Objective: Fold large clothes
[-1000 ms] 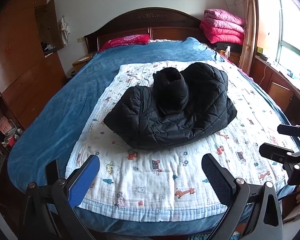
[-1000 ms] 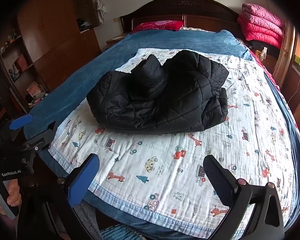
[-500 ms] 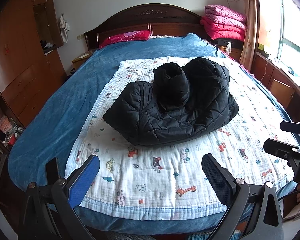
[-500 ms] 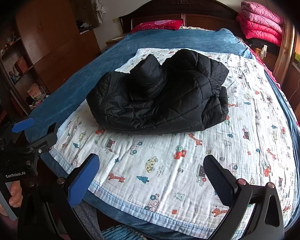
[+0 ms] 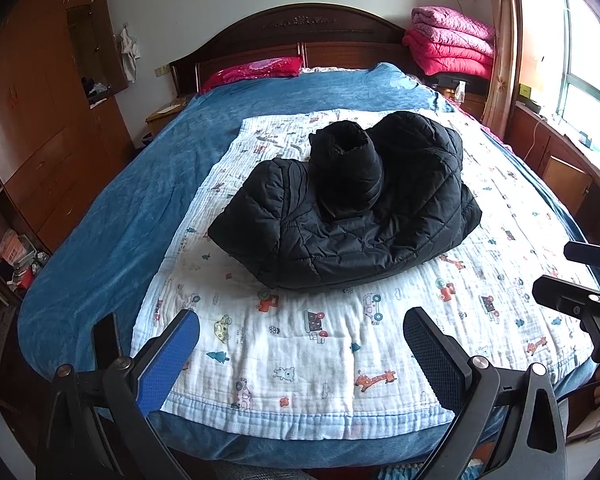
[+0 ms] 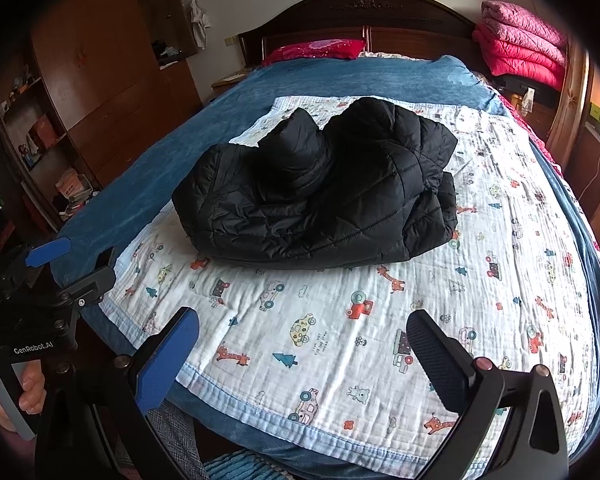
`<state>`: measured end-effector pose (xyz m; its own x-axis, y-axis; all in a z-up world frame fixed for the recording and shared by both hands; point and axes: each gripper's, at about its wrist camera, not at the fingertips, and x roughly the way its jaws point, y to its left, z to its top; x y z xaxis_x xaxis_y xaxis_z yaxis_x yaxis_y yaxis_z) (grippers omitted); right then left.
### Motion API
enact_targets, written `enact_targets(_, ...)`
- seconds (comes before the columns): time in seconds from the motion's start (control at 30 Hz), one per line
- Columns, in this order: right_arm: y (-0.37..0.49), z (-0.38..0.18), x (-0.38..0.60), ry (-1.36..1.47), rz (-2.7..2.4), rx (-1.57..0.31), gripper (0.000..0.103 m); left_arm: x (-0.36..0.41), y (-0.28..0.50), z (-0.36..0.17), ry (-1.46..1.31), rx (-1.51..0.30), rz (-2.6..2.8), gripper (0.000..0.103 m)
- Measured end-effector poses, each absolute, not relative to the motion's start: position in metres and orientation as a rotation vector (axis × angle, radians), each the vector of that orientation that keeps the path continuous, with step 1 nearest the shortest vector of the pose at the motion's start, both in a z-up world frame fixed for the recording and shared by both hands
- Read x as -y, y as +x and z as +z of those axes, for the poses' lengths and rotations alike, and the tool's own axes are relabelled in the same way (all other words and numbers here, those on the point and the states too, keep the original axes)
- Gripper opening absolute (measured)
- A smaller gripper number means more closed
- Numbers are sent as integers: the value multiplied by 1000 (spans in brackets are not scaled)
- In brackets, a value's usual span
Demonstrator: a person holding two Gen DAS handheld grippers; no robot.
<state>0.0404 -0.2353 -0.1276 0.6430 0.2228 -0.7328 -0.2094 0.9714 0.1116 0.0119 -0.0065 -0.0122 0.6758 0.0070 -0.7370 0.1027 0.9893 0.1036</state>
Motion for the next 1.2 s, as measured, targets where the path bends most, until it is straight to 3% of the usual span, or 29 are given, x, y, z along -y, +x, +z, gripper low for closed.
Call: enact_targets(1.2,80,-135,241,-78,211,-885,103,-8,58,-35,154,-890,-54,103)
